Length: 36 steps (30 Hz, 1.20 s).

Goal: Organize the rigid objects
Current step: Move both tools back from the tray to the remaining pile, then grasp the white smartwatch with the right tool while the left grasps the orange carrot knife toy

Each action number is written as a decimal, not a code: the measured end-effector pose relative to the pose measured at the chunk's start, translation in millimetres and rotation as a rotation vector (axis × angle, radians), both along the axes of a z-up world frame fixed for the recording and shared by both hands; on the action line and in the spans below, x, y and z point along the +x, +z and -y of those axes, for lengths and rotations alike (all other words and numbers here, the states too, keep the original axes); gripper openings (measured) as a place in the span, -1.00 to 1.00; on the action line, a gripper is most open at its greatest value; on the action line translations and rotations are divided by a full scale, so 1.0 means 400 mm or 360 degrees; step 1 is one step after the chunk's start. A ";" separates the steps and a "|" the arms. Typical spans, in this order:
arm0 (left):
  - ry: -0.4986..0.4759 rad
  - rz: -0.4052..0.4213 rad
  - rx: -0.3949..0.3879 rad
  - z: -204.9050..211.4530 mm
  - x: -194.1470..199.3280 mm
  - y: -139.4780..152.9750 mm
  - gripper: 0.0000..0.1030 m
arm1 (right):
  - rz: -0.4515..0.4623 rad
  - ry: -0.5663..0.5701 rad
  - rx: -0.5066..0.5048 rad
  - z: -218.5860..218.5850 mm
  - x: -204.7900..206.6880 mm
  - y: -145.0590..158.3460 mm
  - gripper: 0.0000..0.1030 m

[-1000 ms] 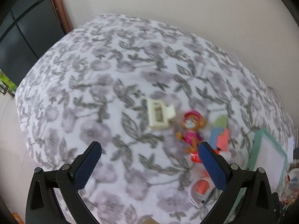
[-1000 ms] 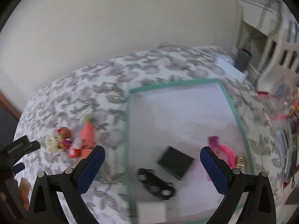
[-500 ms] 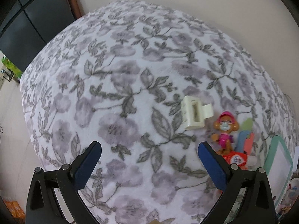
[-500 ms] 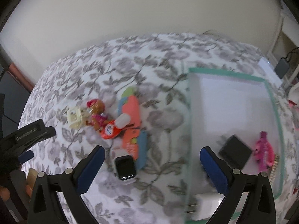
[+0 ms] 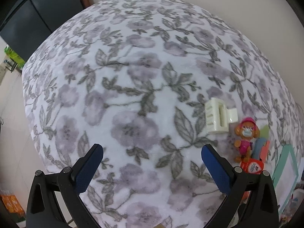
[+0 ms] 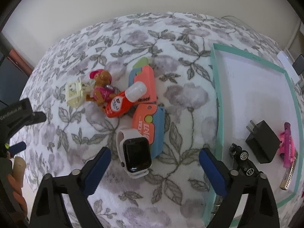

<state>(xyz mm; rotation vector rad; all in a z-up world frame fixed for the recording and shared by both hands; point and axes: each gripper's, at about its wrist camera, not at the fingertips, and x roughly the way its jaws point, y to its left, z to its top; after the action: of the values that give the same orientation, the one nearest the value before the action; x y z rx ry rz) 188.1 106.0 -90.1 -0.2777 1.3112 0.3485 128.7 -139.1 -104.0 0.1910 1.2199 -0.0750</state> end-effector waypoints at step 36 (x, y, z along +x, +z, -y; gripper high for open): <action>-0.0478 -0.0111 -0.0135 0.289 -0.018 -0.045 1.00 | -0.0001 -0.0057 0.0254 0.063 -0.011 0.013 -0.53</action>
<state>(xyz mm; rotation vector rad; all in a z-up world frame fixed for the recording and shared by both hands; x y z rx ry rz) 180.9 -9.5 -108.2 -0.1372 1.4152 0.0490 124.4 -164.2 -98.7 0.3523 1.2238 -0.0085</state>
